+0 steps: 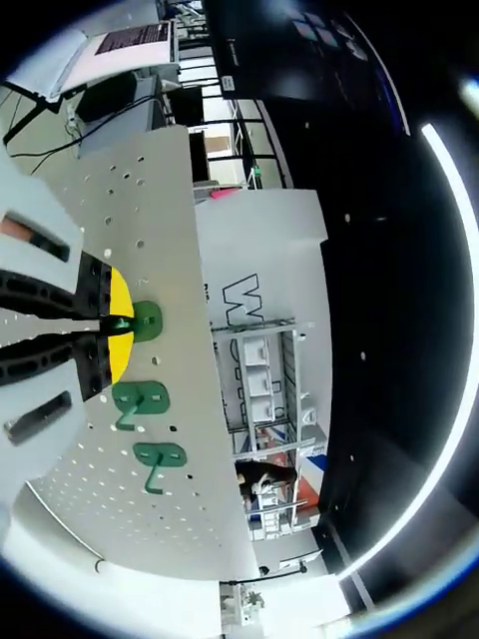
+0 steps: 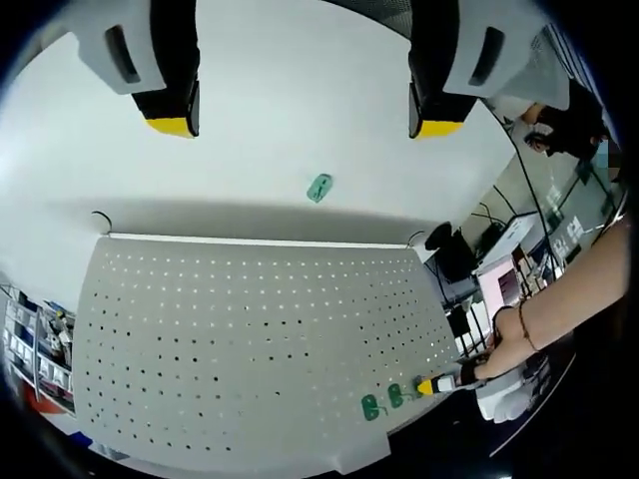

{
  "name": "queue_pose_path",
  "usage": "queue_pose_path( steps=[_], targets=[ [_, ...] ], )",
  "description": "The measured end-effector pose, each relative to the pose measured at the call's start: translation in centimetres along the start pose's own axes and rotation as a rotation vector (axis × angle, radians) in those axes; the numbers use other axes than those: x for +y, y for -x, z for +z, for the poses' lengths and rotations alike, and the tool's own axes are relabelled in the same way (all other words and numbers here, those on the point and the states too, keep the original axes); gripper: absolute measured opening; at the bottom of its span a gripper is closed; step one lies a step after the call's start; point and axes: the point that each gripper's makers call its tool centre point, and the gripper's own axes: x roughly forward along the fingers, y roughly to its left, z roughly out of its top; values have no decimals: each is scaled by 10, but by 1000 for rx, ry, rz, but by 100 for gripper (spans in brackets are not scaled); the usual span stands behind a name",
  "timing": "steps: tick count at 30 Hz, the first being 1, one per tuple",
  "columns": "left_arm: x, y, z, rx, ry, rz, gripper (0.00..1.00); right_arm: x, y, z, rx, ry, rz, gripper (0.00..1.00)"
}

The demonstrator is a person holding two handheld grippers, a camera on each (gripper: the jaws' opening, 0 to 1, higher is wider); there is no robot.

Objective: Insert the hook assembly into the mounting plate slot until the hook locks in place.

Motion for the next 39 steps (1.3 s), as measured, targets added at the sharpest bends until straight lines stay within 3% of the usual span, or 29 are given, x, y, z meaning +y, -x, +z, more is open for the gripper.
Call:
queue_pose_path(
  steps=[14, 22, 24, 27, 39],
  targets=[
    [1, -2, -6, 35, 36, 20, 1, 0, -3, -4, 13, -1, 5, 82],
    [-1, 2, -9, 77, 80, -30, 4, 2, -1, 0, -2, 13, 9, 85],
    [-9, 5, -8, 73, 175, -94, 12, 2, -3, 2, -12, 48, 17, 91],
    [-4, 16, -8, 75, 124, -86, 26, 0, -3, 4, -7, 64, 22, 93],
    [5, 55, -8, 122, 148, -163, 56, -9, 2, 6, -21, 53, 11, 98]
  ],
)
